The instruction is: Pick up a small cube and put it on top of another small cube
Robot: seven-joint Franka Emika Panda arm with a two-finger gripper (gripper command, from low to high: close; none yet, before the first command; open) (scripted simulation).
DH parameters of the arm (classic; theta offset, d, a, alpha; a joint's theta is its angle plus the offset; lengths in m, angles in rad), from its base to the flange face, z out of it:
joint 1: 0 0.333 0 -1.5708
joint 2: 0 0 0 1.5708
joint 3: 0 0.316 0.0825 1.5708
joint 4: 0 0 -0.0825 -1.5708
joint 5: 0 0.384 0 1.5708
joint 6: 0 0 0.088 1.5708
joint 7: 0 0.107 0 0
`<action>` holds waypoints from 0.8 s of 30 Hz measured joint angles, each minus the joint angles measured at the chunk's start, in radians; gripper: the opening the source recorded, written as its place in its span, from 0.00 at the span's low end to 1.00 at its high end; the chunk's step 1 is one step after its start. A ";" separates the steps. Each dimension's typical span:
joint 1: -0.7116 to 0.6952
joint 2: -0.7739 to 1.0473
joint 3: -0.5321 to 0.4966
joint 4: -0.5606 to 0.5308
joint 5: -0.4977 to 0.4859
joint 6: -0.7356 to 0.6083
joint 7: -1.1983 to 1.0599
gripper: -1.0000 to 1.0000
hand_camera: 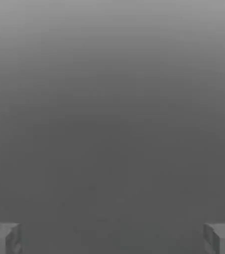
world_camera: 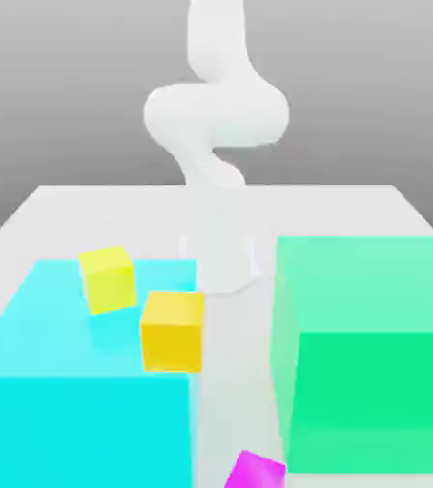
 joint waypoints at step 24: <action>-0.618 0.803 -0.164 -0.432 0.066 0.521 0.874 0.50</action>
